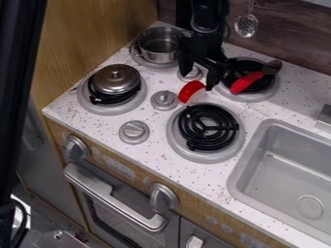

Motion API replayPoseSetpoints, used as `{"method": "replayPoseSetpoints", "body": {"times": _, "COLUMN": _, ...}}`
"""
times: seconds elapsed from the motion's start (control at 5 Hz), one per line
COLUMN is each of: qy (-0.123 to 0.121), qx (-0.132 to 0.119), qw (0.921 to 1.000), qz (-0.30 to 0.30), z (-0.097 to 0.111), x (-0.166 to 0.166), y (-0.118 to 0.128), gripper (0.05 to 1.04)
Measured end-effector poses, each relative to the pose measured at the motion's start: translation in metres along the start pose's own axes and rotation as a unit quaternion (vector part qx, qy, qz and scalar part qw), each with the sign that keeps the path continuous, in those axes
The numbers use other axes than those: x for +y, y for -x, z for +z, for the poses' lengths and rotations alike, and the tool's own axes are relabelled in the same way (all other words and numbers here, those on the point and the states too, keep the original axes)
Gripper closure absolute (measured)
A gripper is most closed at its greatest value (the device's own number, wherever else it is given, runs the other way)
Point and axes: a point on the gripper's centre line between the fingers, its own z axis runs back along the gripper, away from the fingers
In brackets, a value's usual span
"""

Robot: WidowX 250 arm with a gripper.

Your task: Move the sushi to the bottom right burner

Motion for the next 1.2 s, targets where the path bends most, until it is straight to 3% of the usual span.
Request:
{"method": "replayPoseSetpoints", "body": {"times": 0.4, "qy": 0.009, "qx": 0.031, "qw": 0.9994, "qz": 0.012, "z": -0.034, "x": 0.005, "y": 0.006, "gripper": 0.083}}
{"method": "replayPoseSetpoints", "body": {"times": 0.8, "qy": 0.002, "qx": 0.027, "qw": 0.9992, "qz": 0.029, "z": -0.052, "x": 0.024, "y": -0.010, "gripper": 0.083}}
{"method": "replayPoseSetpoints", "body": {"times": 1.0, "qy": 0.000, "qx": 0.020, "qw": 0.9993, "qz": 0.032, "z": -0.050, "x": 0.025, "y": -0.015, "gripper": 0.127}}
{"method": "replayPoseSetpoints", "body": {"times": 1.2, "qy": 0.010, "qx": 0.016, "qw": 0.9990, "qz": 0.040, "z": -0.050, "x": 0.022, "y": -0.016, "gripper": 0.336}}
